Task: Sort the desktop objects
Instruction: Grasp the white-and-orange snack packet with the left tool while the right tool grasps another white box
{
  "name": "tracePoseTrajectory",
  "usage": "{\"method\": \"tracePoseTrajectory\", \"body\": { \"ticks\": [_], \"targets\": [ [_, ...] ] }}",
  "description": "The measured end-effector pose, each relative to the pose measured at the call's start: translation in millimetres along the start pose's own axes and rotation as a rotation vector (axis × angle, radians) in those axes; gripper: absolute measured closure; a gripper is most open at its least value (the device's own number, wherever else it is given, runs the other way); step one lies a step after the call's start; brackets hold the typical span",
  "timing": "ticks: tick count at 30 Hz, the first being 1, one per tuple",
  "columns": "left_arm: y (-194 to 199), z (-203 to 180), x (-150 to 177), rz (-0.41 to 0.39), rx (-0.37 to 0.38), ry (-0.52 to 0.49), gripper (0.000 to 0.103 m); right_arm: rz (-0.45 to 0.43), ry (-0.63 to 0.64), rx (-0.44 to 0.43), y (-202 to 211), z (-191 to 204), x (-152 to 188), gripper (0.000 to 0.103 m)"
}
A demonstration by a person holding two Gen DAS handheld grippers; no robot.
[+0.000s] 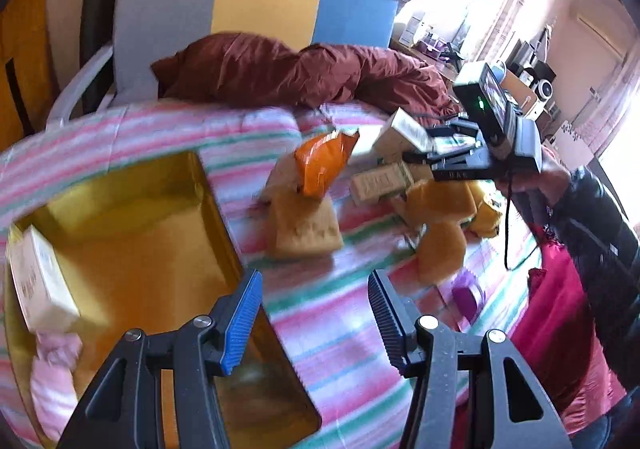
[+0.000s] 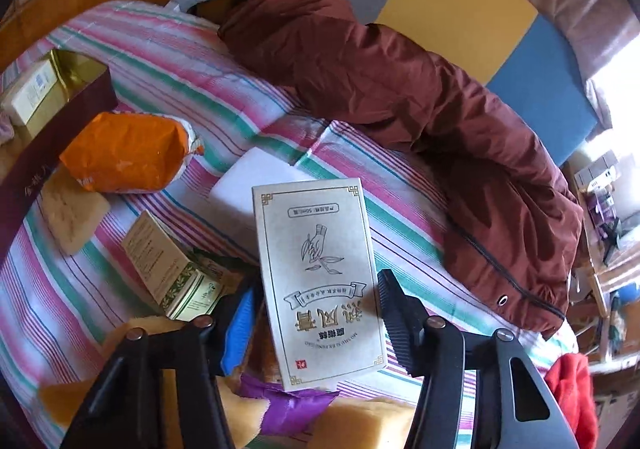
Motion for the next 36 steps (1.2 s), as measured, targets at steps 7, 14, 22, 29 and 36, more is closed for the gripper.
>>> {"method": "tracePoseTrajectory", "body": {
  "ticks": [7, 14, 22, 29, 36],
  "targets": [
    [-35, 10, -40, 0.043, 0.005, 0.018, 0.047, -0.058, -0.075, -0.027, 12, -3, 3, 0.049],
    [-72, 22, -76, 0.061, 0.039, 0.037, 0.047, -0.123, -0.114, -0.051, 29, -12, -1, 0.05],
    [-123, 37, -92, 0.154, 0.049, 0.003, 0.04, -0.217, -0.175, -0.085, 59, -20, -16, 0.05],
    [-149, 48, -91, 0.204, 0.085, 0.034, 0.04, -0.22, -0.165, -0.108, 58, -10, -16, 0.05],
    [-164, 47, -93, 0.235, 0.14, 0.071, 0.039, -0.218, -0.177, -0.129, 56, -8, -17, 0.049]
  ]
}}
Point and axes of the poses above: each gripper's, at about its wrist camera, not at the fingertips, and y roughly against the way its jaws point, z to its left, x to its underside, the point moved 8 cm from there along -y, roughly the way its jaws point, and after that the axes turned 15 degrees about x, right-handed, at the moved point
